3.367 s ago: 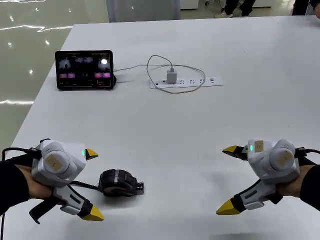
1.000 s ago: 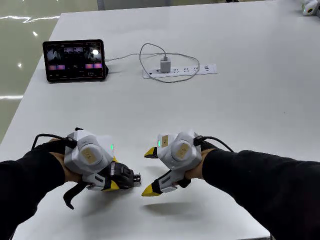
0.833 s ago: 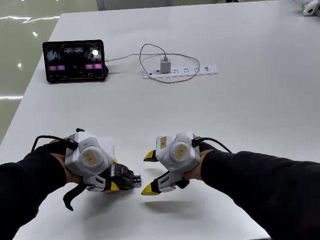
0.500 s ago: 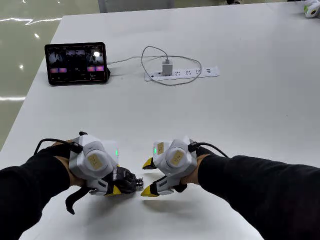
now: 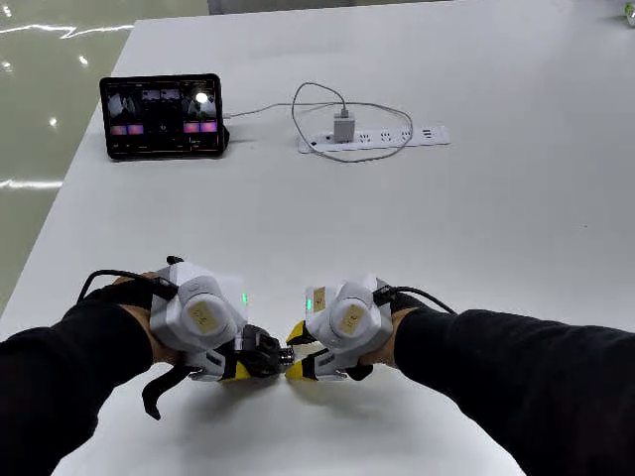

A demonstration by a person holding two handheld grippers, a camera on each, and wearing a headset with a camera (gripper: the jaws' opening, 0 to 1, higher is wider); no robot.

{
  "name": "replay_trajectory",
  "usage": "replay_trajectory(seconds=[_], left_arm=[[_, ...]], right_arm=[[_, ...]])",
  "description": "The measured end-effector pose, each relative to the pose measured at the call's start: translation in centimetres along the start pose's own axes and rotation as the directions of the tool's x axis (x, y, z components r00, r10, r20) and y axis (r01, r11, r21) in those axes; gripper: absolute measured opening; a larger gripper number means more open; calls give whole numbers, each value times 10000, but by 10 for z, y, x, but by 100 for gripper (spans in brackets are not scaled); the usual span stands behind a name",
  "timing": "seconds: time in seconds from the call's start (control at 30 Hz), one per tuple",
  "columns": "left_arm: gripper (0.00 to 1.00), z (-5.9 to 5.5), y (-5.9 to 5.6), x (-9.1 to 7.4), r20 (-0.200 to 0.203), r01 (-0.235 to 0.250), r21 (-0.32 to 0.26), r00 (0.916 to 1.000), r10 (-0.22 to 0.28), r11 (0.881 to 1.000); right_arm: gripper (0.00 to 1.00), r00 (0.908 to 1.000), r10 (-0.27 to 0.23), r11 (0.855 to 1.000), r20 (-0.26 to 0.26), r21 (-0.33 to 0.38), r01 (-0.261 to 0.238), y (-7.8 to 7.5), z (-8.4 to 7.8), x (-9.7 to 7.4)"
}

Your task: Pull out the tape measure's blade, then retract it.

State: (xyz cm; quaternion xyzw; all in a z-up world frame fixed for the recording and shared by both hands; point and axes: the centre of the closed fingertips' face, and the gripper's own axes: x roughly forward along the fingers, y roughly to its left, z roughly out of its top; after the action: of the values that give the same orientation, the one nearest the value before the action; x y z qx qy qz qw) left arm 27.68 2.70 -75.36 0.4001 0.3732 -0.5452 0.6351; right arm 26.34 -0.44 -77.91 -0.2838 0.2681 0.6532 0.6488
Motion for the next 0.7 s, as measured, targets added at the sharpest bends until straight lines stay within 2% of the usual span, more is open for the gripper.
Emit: replay_trajectory(seconds=[0.3,0.47,0.53,0.7], left_arm=[[32,-1,1,1,21,14,-51,10000,-14,10000],[32,0,0,1,53,-30,-60,10000,31,10000],[32,0,0,0,77,-57,-65,10000,58,10000],[32,-1,1,0,128,-32,-60,9999,33,10000]], right_arm=[[13,9999,152,9999,-28,-58,-152,-2,3,4],[12,9995,286,9994,-96,212,-284,-3,4,5],[12,9995,256,9978,-184,616,-244,-2,3,4],[11,9998,161,9998,-139,-83,-162,-1,2,5]])
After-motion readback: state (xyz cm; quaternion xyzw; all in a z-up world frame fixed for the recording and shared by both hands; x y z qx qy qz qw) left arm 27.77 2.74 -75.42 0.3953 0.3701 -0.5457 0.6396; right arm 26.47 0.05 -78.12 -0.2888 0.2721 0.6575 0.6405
